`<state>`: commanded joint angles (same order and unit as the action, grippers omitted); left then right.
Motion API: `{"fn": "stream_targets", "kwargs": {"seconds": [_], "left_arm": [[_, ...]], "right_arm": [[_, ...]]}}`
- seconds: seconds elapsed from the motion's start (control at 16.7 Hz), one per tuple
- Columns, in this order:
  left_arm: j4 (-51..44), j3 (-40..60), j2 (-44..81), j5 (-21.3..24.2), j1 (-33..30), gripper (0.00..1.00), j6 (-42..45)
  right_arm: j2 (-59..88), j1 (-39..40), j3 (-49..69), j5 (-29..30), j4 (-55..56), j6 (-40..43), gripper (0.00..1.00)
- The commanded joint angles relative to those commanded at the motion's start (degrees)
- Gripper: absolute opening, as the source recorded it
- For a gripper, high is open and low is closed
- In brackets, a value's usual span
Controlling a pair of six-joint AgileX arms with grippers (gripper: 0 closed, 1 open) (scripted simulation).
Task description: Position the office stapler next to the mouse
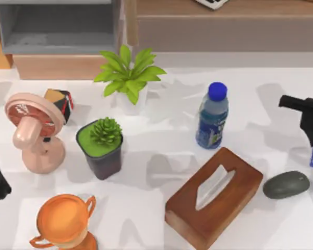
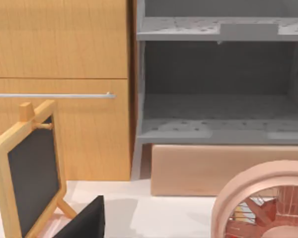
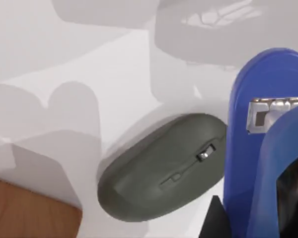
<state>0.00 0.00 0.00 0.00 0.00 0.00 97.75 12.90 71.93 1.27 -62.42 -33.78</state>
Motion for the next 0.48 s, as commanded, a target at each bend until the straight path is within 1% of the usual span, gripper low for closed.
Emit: {"fn": "stream_targets", "kwargs": {"seconds": [0.24,0.48], "left_arm": [[0.00,0.00,0.00,0.00,0.00,1.00,0.00],[0.00,0.00,0.00,0.00,0.00,1.00,0.00]], "right_arm": [[12.92,0.61,15.75,0.86,-4.14,5.98,0.00],[25.16,0.87,28.59,1.14,-5.45,13.80,0.00]]}}
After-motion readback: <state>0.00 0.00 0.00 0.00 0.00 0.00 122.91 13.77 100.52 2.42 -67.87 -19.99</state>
